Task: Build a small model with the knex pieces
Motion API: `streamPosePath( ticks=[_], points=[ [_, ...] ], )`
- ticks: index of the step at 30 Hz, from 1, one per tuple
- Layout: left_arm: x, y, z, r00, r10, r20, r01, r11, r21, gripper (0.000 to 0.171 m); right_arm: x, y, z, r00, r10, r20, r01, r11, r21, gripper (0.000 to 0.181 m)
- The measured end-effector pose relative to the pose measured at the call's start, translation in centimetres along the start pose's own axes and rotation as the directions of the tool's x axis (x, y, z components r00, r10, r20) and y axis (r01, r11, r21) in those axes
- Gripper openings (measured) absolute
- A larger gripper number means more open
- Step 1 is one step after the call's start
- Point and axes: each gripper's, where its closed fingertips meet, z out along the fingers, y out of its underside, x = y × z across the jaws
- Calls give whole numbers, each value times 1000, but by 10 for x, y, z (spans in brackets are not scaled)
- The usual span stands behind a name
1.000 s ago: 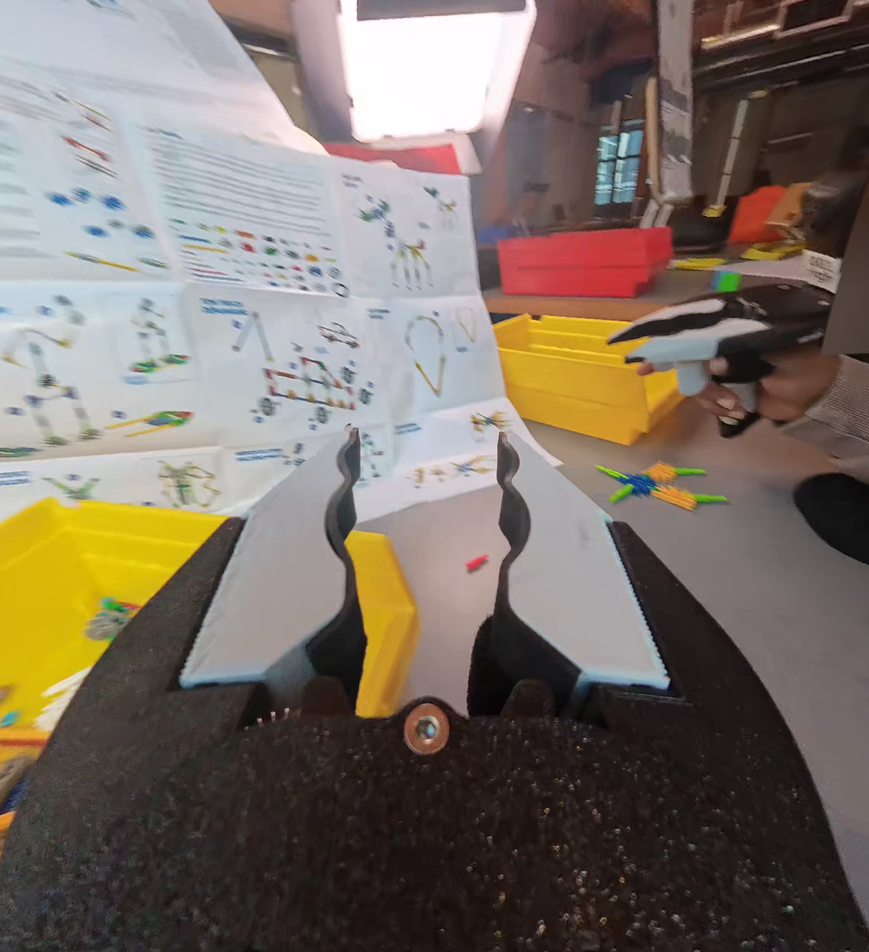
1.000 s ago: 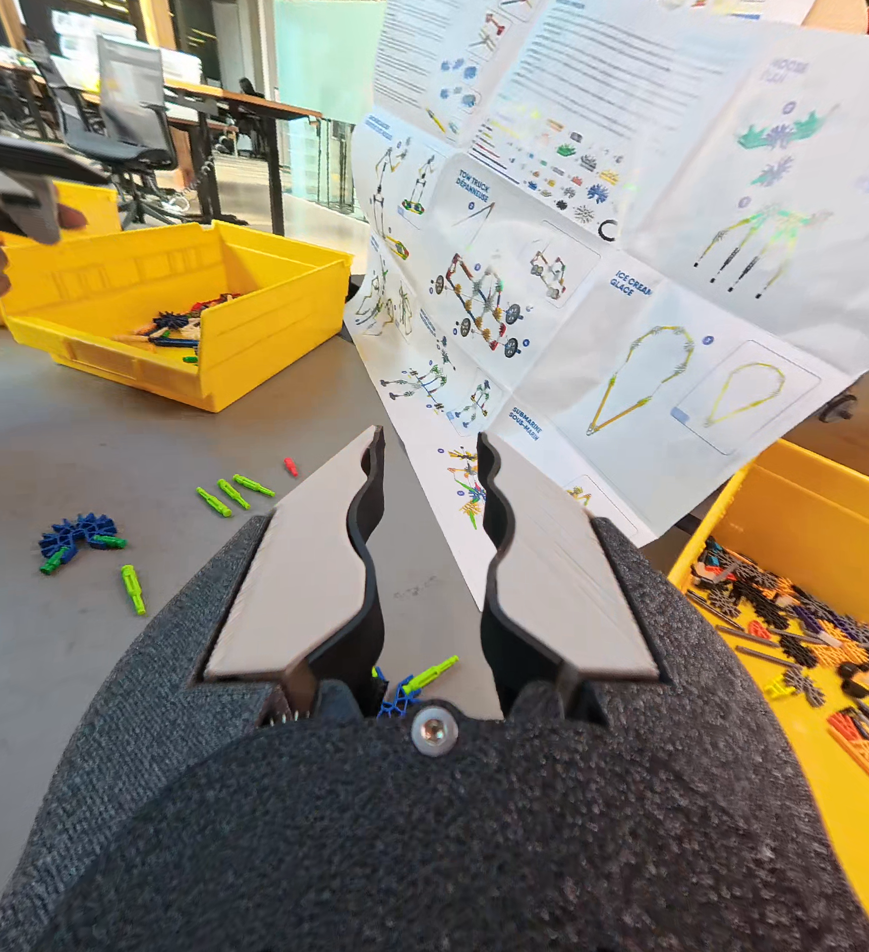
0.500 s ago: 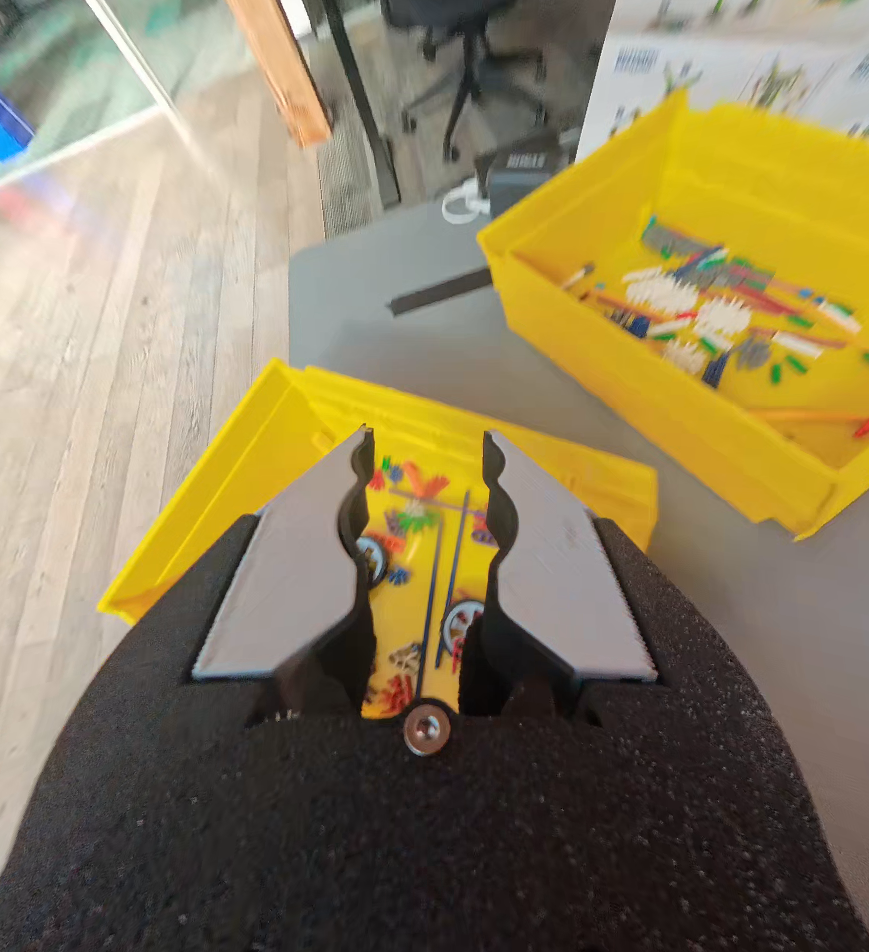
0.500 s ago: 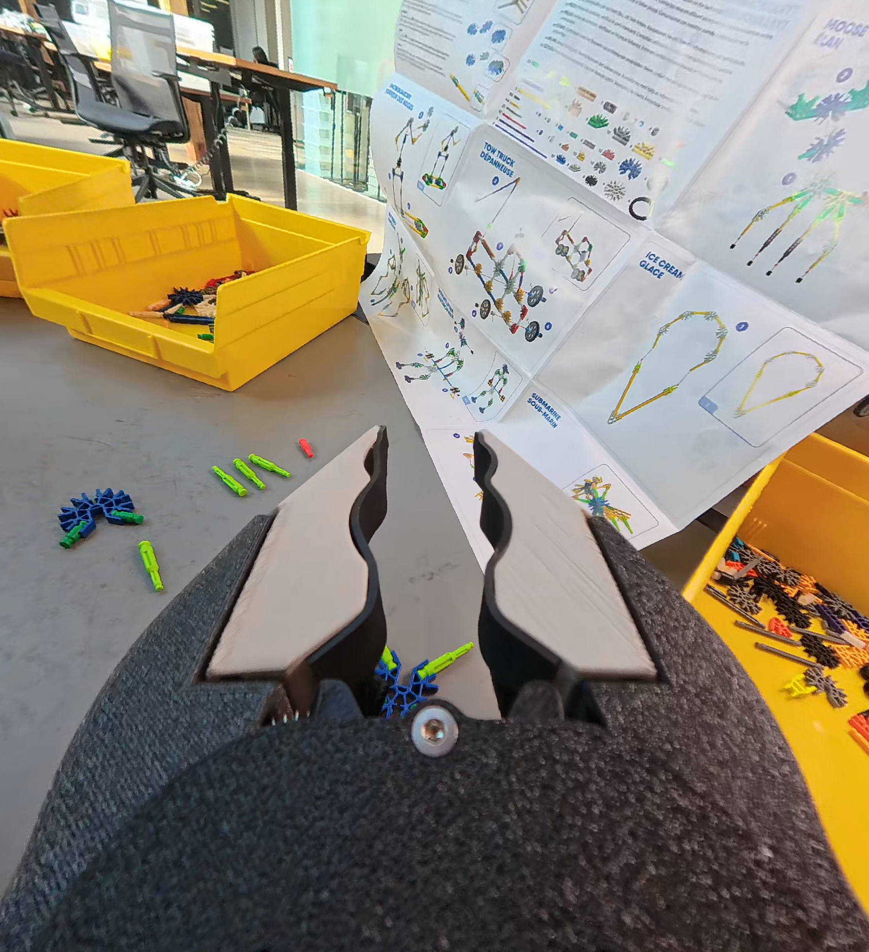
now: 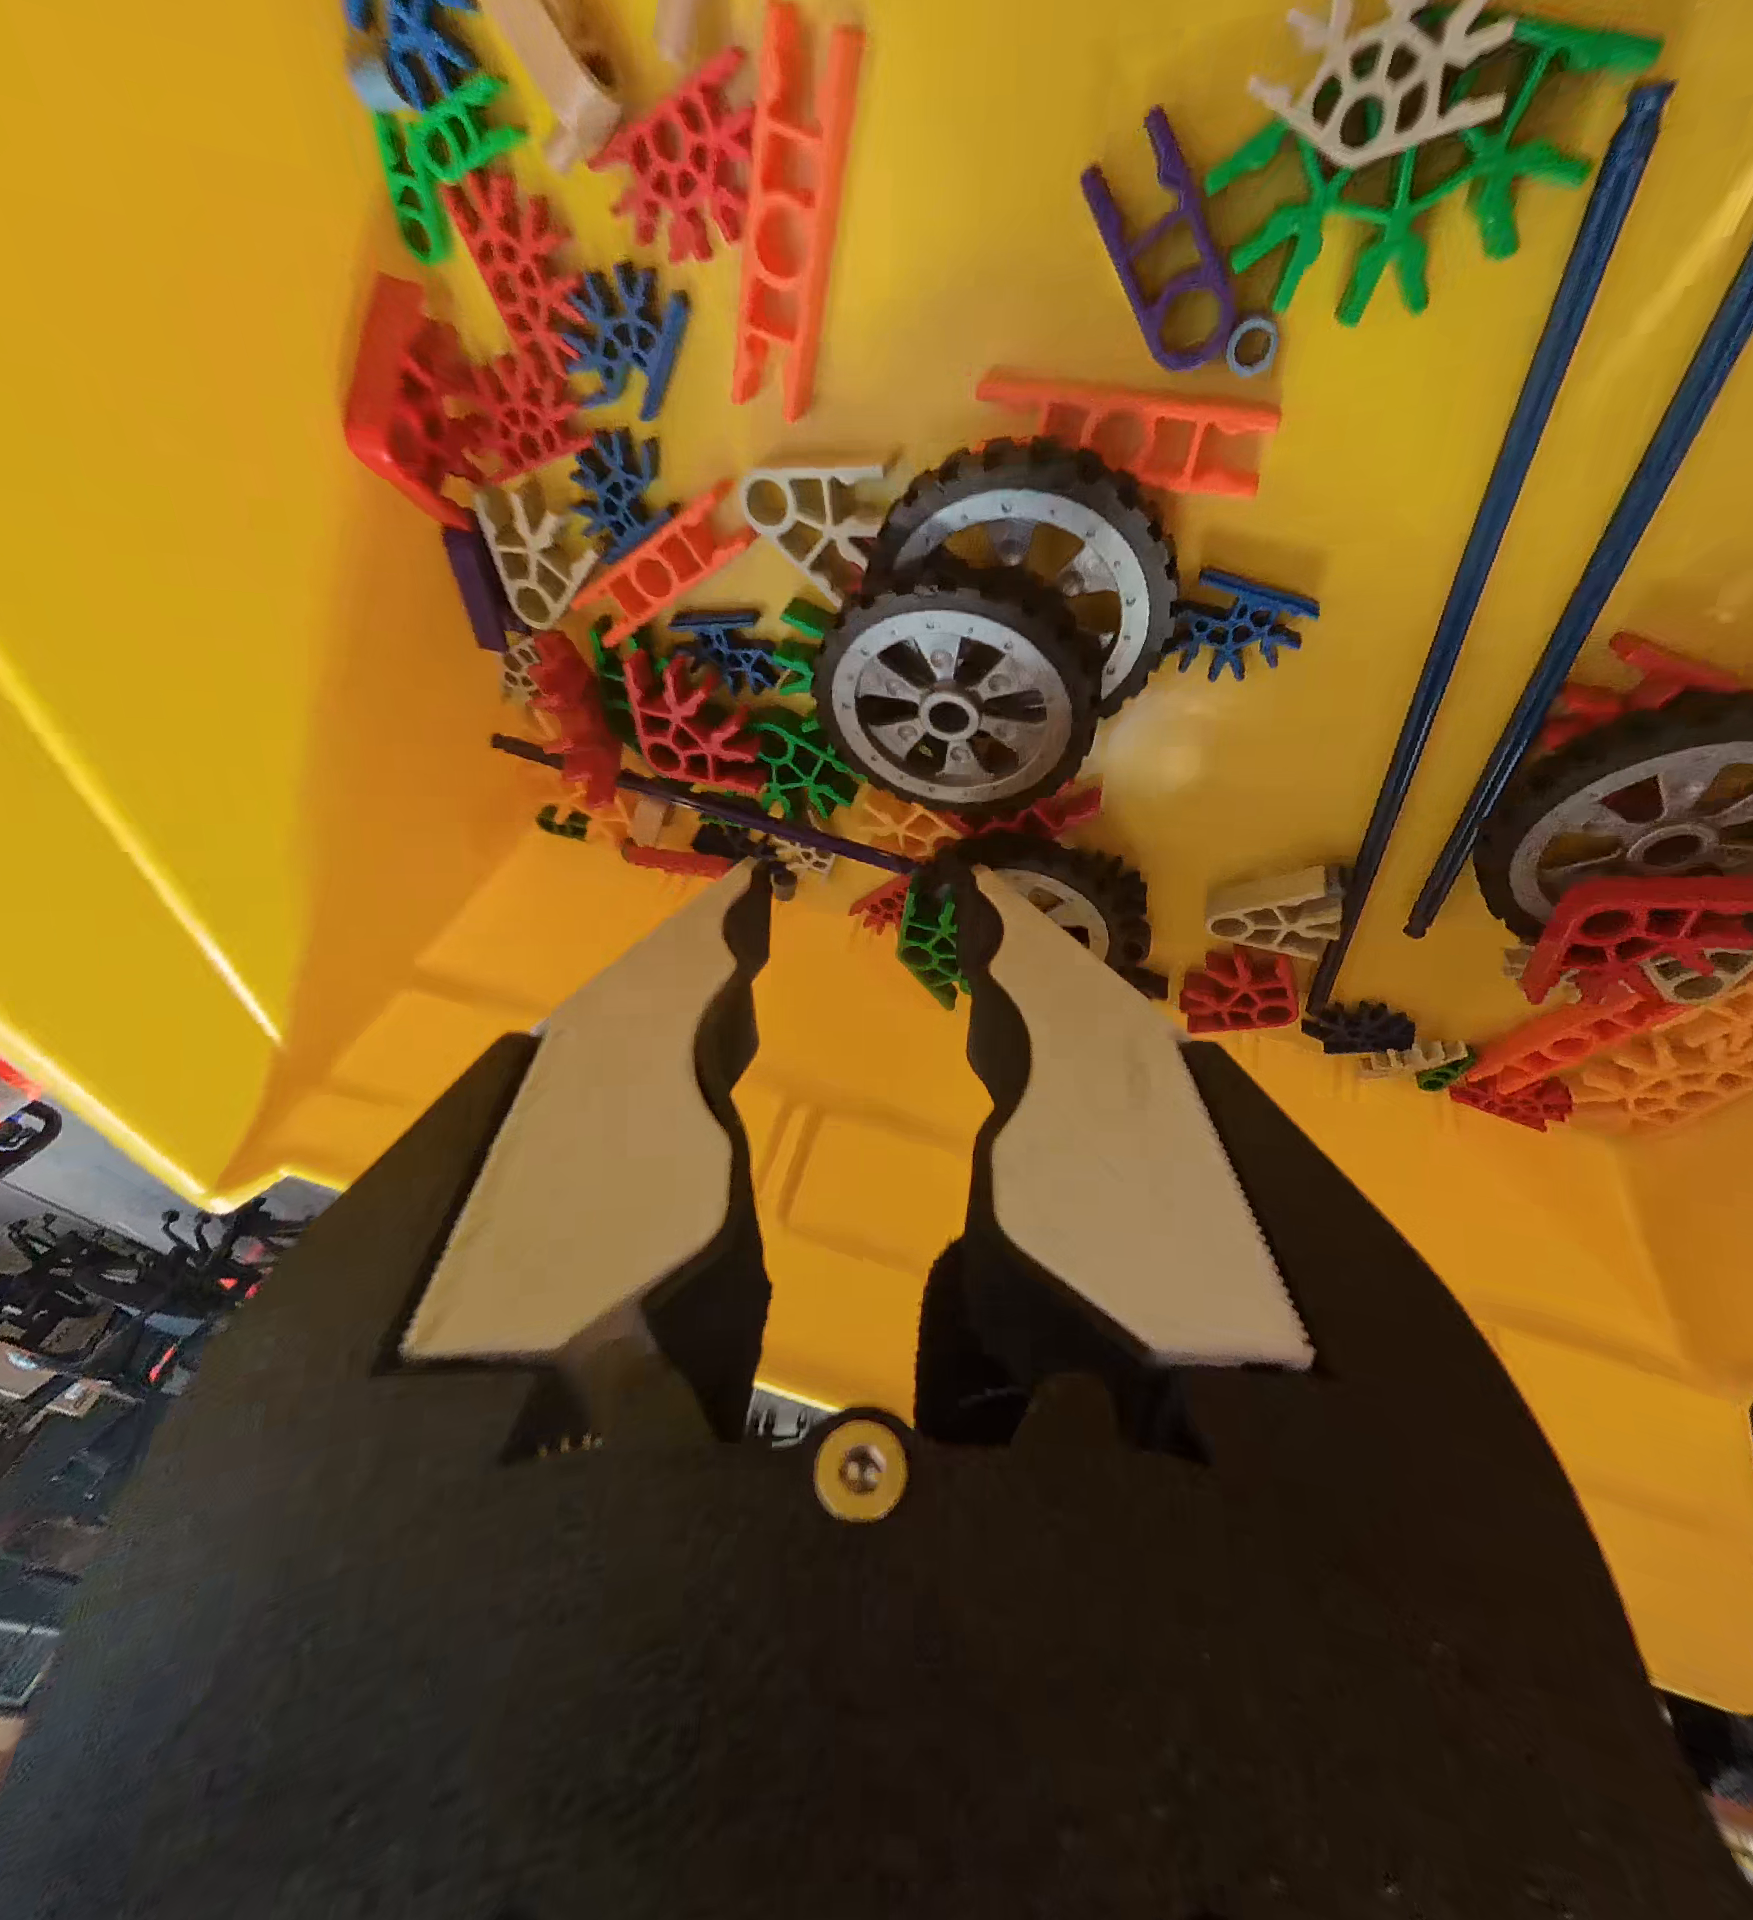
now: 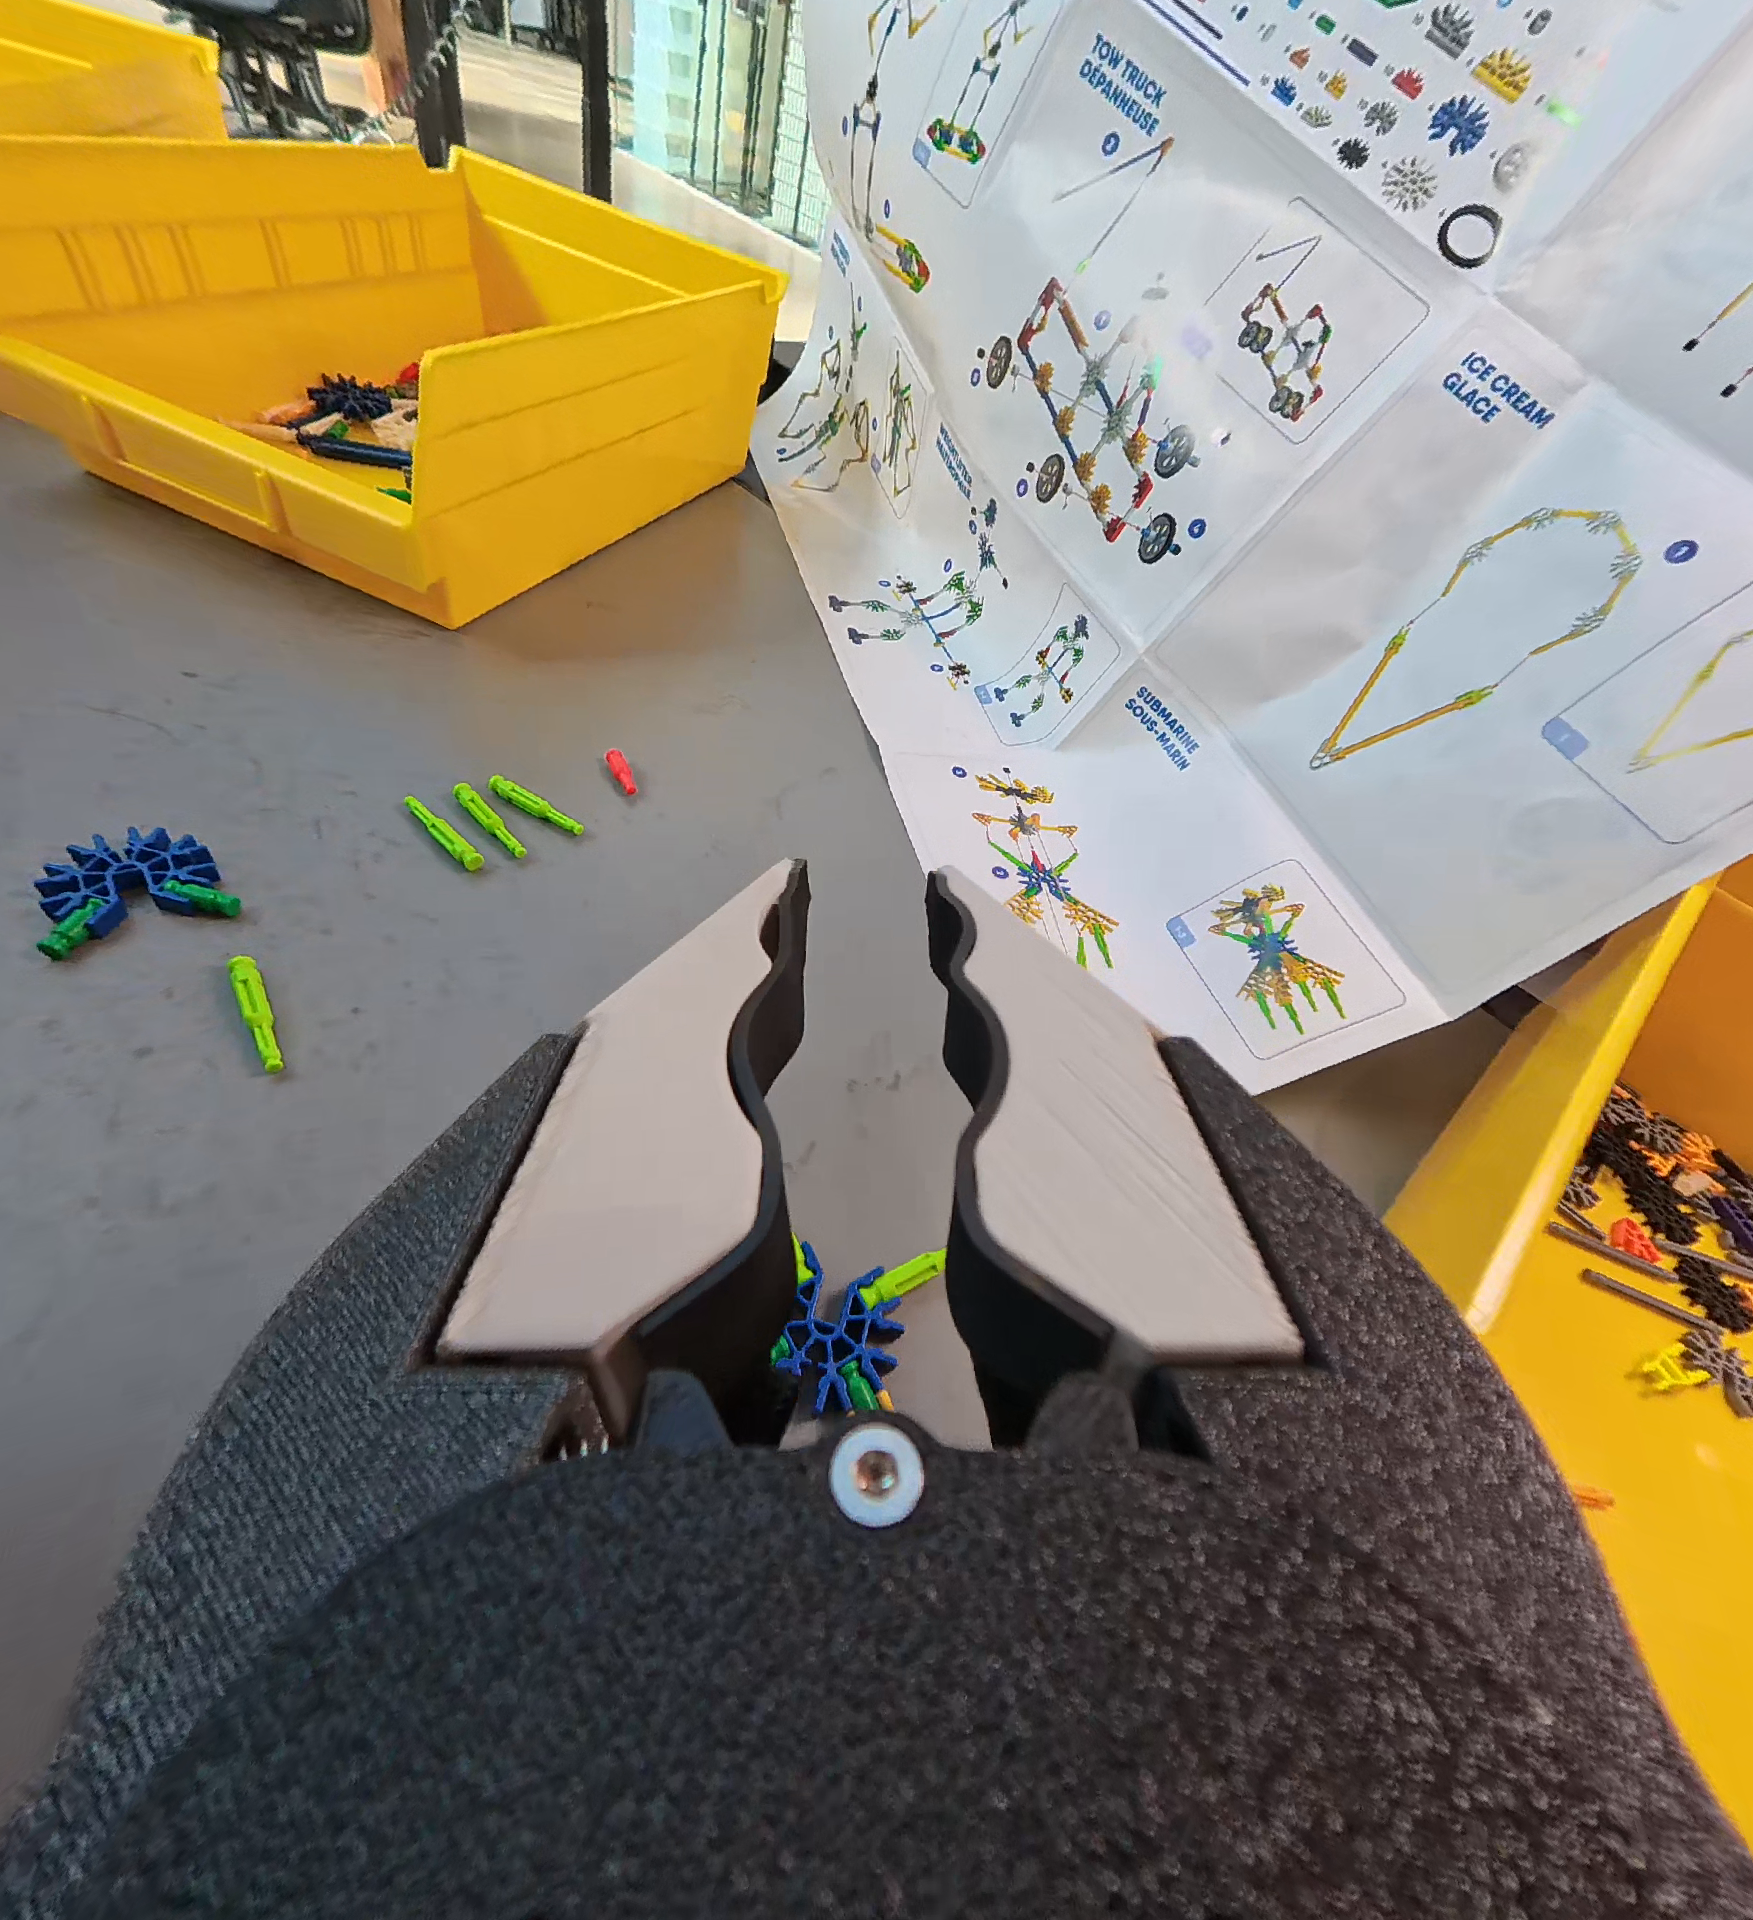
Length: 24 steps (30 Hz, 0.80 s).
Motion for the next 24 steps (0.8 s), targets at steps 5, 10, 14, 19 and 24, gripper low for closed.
streamPosePath(
  ticks=[5, 10, 14, 19, 24],
  points=[
    [10, -7, 1, 994, 27, -105, -27, 1000, -3, 16, -3, 11, 9, 999, 38, 24, -37, 999, -31, 20],
    [49, -55, -29, 929, 94, -357, 21, 952, 307, 7, -8, 19, 14, 998, 36, 43, -33, 997, -63, 20],
    [37, -60, -48, 946, 92, -311, 35, 925, 379, 10, -8, 22, 14, 999, 29, 43, -26, 997, -74, 20],
    [29, -28, -25, 969, 56, -242, -6, 980, 201, 20, -10, 23, 16, 998, 23, 50, -19, 996, -84, 20],
    [79, -26, -26, 919, 173, -354, -85, 964, 253, 14, -11, 24, 16, 999, 9, 52, -4, 996, -91, 20]
  ],
)
